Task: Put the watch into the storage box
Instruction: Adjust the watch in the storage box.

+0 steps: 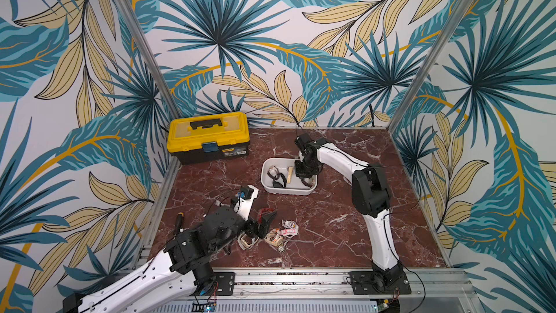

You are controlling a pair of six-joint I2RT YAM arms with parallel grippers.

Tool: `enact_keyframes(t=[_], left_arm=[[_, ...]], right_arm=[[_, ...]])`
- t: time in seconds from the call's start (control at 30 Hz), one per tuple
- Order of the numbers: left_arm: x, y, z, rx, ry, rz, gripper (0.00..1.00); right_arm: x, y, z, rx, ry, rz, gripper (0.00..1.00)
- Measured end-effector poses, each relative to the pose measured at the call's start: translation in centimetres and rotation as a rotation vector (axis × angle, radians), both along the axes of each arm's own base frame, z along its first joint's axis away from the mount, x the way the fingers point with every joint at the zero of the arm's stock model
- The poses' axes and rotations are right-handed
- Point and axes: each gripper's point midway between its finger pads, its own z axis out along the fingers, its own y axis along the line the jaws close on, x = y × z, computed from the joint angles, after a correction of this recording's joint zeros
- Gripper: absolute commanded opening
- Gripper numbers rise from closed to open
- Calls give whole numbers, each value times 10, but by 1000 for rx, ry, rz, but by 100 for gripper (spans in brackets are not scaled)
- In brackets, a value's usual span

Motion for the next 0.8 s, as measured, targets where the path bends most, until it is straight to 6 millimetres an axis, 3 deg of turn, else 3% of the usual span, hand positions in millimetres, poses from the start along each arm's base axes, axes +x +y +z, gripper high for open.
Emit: enact_keyframes(t=[0.2,0.33,0.5,0.8], left_arm=[[0,0,0,0,0,0,100],[0,0,0,0,0,0,100],[0,0,0,0,0,0,100],[0,0,0,0,1,0,100]], right_arm=[[0,8,-1,-16,-3,19,0],[-1,12,-10,-25,8,26,19],[-4,13,-18,-30,21,26,28],[-9,11,-8,1,-8,4,51]])
